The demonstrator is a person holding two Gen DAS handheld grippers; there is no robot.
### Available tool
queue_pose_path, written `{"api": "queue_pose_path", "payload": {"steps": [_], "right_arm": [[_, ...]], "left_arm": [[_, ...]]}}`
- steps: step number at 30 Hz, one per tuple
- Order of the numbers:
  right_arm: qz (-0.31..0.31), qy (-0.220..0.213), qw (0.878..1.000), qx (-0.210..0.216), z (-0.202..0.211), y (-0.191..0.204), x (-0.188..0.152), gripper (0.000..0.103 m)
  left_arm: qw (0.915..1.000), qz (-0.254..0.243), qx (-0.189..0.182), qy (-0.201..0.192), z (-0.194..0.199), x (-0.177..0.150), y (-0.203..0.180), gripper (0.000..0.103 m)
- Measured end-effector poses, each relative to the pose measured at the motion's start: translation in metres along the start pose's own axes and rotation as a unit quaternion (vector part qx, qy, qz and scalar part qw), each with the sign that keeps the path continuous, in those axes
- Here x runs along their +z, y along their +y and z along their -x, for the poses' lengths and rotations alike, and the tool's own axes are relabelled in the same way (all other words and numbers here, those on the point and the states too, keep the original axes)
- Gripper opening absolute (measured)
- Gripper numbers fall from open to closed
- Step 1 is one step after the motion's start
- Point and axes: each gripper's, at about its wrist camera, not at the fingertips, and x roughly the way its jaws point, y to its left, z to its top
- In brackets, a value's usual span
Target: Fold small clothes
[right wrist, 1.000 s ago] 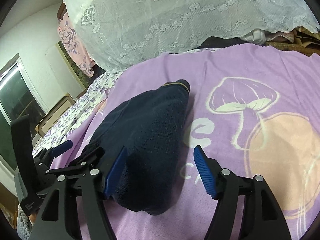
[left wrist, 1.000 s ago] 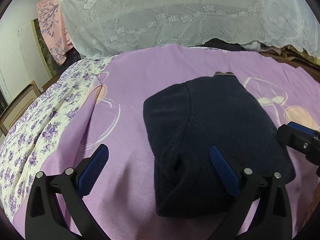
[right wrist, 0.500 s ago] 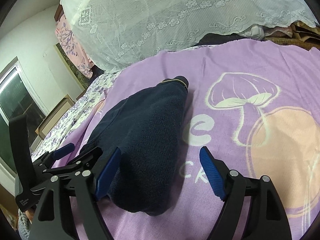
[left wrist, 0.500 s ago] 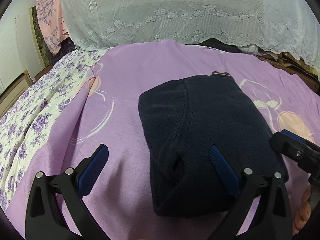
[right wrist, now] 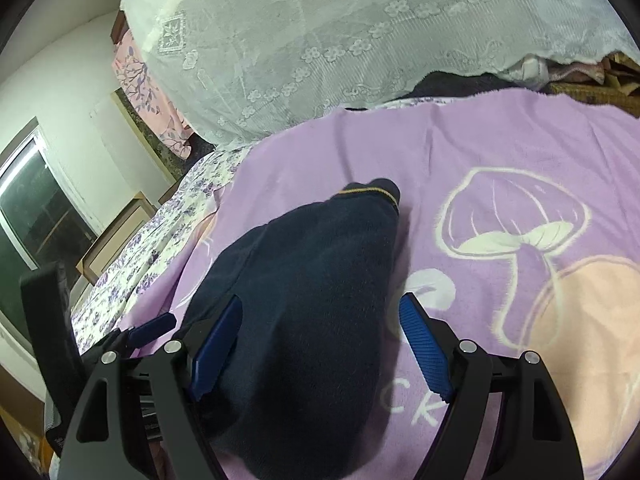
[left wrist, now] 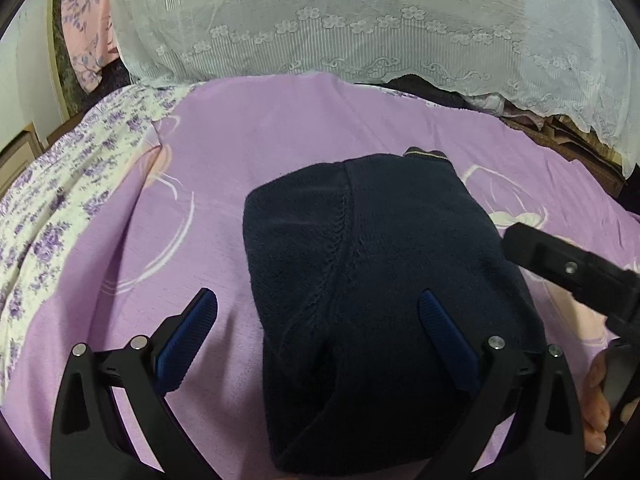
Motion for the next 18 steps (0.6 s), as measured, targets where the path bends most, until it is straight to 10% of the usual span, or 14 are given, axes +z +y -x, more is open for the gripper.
{"api": "queue_pose_path", "payload": {"steps": [18], "right_arm": [[-0.054, 0.027, 0.998, 0.020, -0.020, -0.026, -0.023, 0.090]], "left_arm": [[0.9974, -0.043, 0.045, -0.036, 0.007, -0.006, -0.017, 0.099]]}}
